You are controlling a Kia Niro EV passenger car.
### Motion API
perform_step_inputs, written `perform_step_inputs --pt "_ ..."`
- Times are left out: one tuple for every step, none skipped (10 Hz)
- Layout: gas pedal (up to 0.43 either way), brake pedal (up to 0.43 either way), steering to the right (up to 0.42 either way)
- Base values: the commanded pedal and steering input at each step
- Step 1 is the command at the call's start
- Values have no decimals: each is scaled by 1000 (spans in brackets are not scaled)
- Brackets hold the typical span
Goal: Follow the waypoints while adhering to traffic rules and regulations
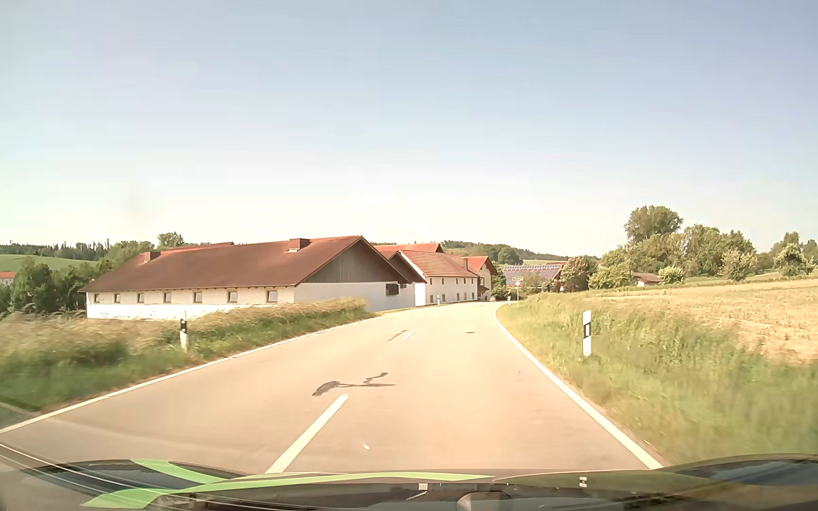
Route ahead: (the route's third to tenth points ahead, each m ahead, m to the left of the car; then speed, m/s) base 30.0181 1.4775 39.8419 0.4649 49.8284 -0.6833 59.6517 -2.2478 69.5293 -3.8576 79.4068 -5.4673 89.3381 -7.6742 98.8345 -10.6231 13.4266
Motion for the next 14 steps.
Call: perform_step_inputs --pt "79 0 6" --pt "79 0 6" --pt "79 0 7" --pt "79 0 8" --pt "79 0 9" --pt "79 0 15" --pt "79 0 16" --pt "79 0 15" --pt "79 0 15" --pt "79 0 14" --pt "79 0 13" --pt "79 0 13" --pt "79 0 13" --pt "79 0 12"
